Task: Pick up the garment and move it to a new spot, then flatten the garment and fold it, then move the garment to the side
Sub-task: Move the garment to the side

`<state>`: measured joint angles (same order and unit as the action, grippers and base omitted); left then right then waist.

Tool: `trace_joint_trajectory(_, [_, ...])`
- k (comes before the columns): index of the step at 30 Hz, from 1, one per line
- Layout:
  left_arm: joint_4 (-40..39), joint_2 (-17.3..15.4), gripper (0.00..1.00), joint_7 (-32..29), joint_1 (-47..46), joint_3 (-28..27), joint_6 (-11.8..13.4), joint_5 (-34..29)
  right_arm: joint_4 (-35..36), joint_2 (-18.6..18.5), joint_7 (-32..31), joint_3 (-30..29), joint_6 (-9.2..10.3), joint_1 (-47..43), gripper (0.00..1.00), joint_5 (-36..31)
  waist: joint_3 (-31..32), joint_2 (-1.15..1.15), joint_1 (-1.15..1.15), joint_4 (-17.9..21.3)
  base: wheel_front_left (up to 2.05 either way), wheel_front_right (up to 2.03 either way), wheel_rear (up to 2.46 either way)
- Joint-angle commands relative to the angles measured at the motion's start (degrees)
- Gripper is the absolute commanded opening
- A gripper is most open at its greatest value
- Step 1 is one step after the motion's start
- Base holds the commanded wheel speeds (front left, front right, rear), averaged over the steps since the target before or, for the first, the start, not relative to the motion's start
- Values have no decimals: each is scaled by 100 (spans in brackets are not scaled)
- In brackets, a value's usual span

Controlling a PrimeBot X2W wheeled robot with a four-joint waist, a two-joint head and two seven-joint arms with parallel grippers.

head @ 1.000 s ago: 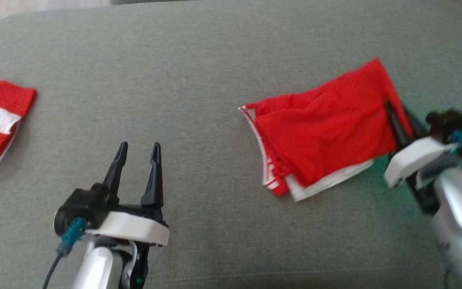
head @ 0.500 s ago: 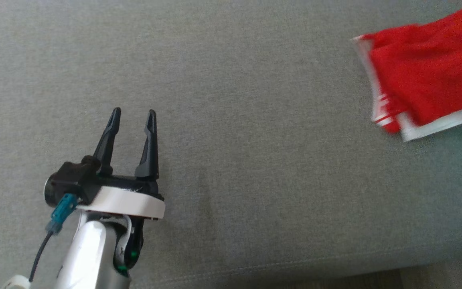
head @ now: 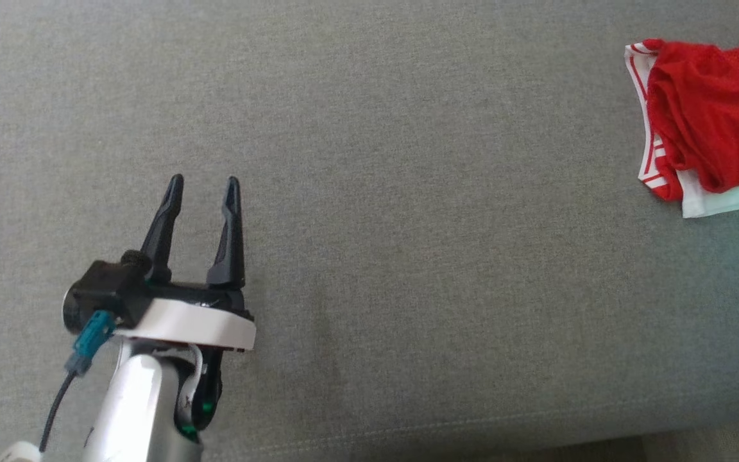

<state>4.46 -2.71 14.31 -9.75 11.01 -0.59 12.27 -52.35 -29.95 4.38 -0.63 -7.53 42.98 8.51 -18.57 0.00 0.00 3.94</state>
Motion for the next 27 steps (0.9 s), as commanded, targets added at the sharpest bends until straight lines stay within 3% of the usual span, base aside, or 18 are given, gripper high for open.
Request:
trace_joint_trajectory(1, [-141, -17, 100, 69, -39, -207, -30, -23, 154, -63, 106, -5, 4, 123, 100, -15, 55, 0, 0, -7, 0, 0, 0])
trace_joint_trajectory(7, [-84, -17, 100, 69, 76, -204, -18, 38, 438, 155, 324, 292, 4, 157, 100, -259, 266, 0, 0, -4, 0, 0, 0])
trace_joint_trajectory(14, [-112, -17, 100, 69, 188, -154, 65, 176, 1119, 761, 514, 554, 4, -72, 100, 44, 744, 0, 0, -117, 0, 0, 0])
trace_joint_trajectory(27, [-420, -17, 100, 69, 613, -119, 184, 400, 2788, 1990, 960, 412, 4, -1889, 100, 237, 1507, 0, 0, -492, 0, 0, 0])
